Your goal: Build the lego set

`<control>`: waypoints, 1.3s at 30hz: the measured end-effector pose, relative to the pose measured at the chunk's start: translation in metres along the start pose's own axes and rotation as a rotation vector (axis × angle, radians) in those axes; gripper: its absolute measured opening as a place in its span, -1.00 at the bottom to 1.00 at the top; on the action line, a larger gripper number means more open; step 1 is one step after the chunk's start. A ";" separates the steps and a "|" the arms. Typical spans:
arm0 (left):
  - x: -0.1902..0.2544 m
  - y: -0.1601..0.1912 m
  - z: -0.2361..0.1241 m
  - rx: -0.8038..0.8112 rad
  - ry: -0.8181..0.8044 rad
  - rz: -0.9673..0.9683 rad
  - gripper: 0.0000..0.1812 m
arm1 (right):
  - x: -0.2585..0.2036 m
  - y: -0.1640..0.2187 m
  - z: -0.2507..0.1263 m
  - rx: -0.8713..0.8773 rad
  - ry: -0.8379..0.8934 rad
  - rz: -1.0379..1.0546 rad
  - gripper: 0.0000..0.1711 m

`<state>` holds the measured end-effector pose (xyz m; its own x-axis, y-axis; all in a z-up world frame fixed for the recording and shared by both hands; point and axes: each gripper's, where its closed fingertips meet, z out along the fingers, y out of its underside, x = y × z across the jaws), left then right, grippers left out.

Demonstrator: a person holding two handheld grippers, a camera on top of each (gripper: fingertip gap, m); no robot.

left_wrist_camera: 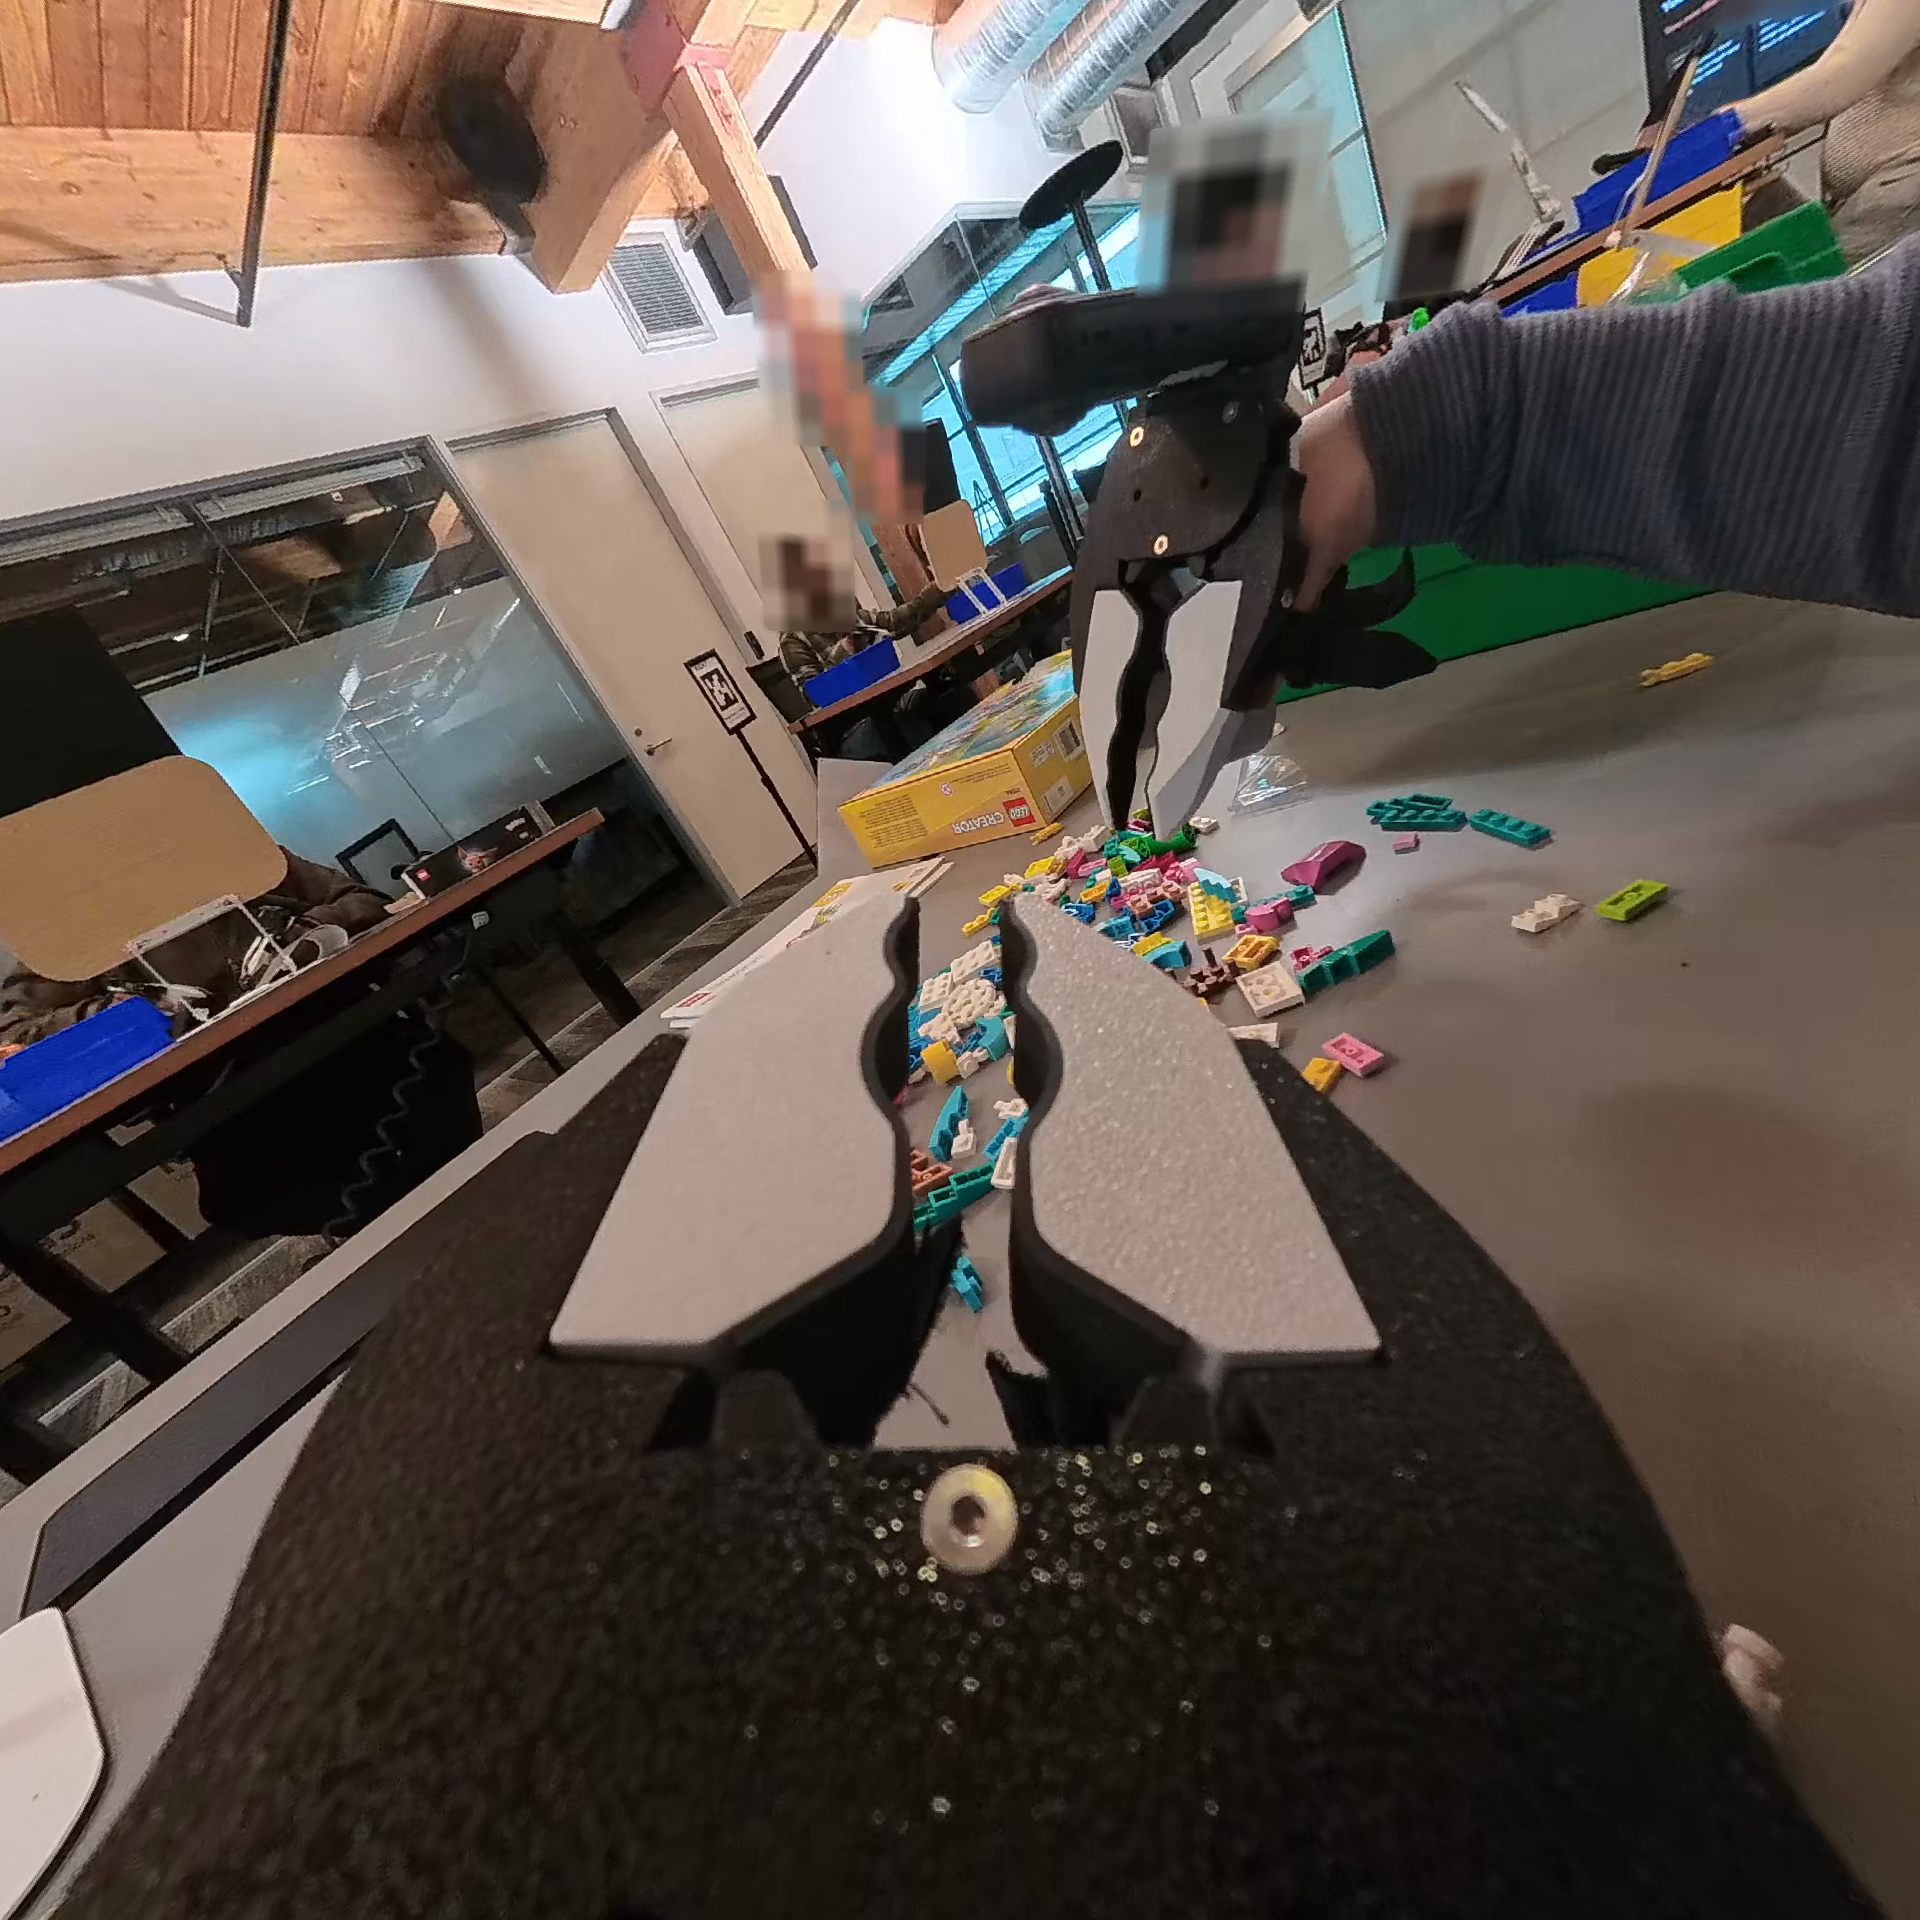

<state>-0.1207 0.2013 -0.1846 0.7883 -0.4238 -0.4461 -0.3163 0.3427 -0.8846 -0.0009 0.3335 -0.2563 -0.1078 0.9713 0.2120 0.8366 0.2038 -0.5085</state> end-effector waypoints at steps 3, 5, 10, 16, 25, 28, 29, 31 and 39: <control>0.001 0.000 0.000 -0.002 0.003 0.001 -0.84 | 0.000 0.001 0.001 -0.004 -0.002 0.000 -0.76; 0.001 0.000 0.000 0.000 0.004 0.002 -0.85 | -0.001 0.001 0.002 -0.005 -0.005 0.001 -0.76; 0.002 0.000 0.000 -0.001 0.009 0.009 -0.85 | -0.001 0.002 0.003 -0.010 -0.011 0.003 -0.76; 0.002 -0.001 0.000 0.006 0.006 0.016 -0.86 | -0.001 0.003 0.003 -0.015 -0.012 0.003 -0.76; 0.003 -0.004 -0.001 0.016 0.003 0.035 -0.87 | -0.001 0.005 0.005 -0.022 -0.016 0.006 -0.76; 0.003 -0.004 -0.002 0.017 0.004 0.037 -0.87 | -0.002 0.006 0.006 -0.027 -0.019 0.005 -0.76; 0.004 -0.004 -0.002 0.017 0.005 0.038 -0.87 | -0.002 0.006 0.006 -0.027 -0.021 0.006 -0.76; 0.004 -0.005 -0.002 0.019 0.005 0.045 -0.87 | -0.002 0.006 0.007 -0.029 -0.022 0.004 -0.76; 0.007 -0.006 -0.002 0.024 0.012 0.058 -0.87 | -0.003 0.006 0.007 -0.031 -0.025 0.003 -0.76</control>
<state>-0.1144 0.1945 -0.1827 0.7628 -0.4124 -0.4981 -0.3485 0.3866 -0.8539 0.0004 0.3330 -0.2662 -0.1181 0.9748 0.1895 0.8531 0.1972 -0.4830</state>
